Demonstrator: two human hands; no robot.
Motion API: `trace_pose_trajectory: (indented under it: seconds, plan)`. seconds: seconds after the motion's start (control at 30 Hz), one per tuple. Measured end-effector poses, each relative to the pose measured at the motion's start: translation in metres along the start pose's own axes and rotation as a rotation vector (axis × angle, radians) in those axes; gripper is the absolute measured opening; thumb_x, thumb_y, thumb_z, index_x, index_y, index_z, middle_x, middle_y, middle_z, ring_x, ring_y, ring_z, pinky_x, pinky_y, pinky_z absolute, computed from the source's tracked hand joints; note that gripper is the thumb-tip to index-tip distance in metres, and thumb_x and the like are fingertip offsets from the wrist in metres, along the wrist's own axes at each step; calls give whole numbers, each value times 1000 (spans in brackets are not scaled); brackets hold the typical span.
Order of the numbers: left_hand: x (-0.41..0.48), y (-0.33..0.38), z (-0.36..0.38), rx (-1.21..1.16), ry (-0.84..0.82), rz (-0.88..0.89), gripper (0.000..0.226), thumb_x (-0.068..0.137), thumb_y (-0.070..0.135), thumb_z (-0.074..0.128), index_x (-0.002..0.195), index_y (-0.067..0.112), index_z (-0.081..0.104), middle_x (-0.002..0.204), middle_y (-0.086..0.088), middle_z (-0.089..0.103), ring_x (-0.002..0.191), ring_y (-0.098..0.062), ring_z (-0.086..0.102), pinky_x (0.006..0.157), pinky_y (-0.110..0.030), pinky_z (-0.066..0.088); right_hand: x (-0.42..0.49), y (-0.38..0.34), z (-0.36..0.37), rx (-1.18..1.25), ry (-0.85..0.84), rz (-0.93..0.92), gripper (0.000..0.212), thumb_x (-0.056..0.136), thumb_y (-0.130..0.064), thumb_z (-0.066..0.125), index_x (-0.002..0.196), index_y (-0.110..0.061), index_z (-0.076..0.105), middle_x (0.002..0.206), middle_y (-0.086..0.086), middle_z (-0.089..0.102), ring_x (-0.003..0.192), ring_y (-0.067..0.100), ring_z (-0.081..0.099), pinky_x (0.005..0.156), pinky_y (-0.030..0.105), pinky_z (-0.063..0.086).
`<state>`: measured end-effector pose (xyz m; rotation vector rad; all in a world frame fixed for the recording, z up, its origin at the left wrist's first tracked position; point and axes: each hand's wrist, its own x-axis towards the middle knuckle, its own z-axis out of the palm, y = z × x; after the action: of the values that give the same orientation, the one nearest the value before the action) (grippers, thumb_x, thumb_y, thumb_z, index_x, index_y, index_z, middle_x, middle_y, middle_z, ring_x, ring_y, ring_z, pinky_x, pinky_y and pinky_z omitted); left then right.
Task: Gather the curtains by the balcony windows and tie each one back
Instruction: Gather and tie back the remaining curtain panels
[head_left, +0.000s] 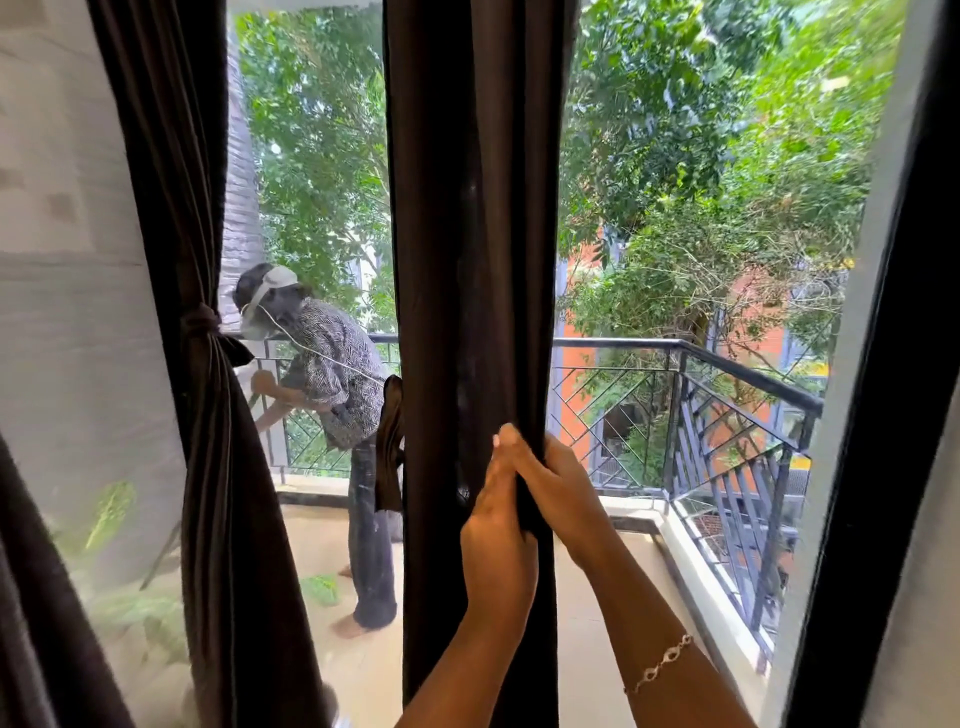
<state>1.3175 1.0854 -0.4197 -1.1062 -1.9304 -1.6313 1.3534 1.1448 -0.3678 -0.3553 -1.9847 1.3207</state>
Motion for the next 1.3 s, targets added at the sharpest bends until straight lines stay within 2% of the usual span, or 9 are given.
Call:
trace_pose_trajectory:
  seconds: [0.1,0.2,0.3,0.4,0.5,0.7,0.87,0.97,1.3]
  plan:
    - [-7,-4,8,2,-62,0,52,88,-3,51,138,9,40,122,-9,63,107,-22,64,93,-29,50,9,0,3,-201,113,9,26,89,-40,54,105,-21,63,94,0,69,90,15,65,78,27,48]
    - [-17,-8,10,68,-112,52,53,88,-3,51,139,8,38,138,-9,49,128,-25,47,110,-33,35,20,6,3,-386,215,40,29,97,-24,44,107,-3,61,99,18,67,96,33,62,74,31,42]
    - [-24,-15,4,190,111,186,51,85,6,52,135,0,43,146,-17,35,141,-30,20,115,-41,16,26,12,1,-463,254,32,28,98,-20,41,110,-2,58,105,23,65,101,38,59,76,35,43]
    - [-17,-24,-12,104,349,57,54,86,15,52,136,2,38,151,-21,23,143,-30,9,116,-50,14,31,19,-4,-545,278,42,25,97,-16,41,110,0,56,105,25,63,101,40,58,75,36,42]
    - [0,-34,-27,96,438,-74,55,85,16,57,134,-3,38,144,-21,36,137,-36,28,110,-56,25,35,23,-6,-557,272,42,23,96,-13,41,109,-2,57,104,25,64,100,41,58,74,36,42]
    - [13,-40,-32,201,371,-145,41,86,13,61,125,3,52,118,-15,61,112,-34,54,99,-52,38,40,26,-2,-596,264,50,23,96,-13,42,108,0,56,104,25,63,98,41,59,69,32,35]
    - [18,-35,-34,266,363,-189,29,85,14,61,114,10,59,95,-7,65,104,-31,52,89,-42,32,40,25,4,-610,230,56,23,96,-13,42,108,0,56,105,25,64,98,41,60,74,36,43]
    - [14,-32,-34,240,311,-114,25,84,3,58,109,3,61,86,-12,63,97,-34,53,84,-45,40,35,24,7,-587,235,18,21,95,-12,43,105,-1,57,101,25,65,95,41,61,69,32,38]
    - [-1,-16,-8,199,134,44,30,81,-10,53,110,-5,61,96,-21,59,94,-36,56,84,-32,40,19,10,27,-454,168,-13,25,97,-17,37,102,-3,58,98,22,65,95,39,61,74,37,43]
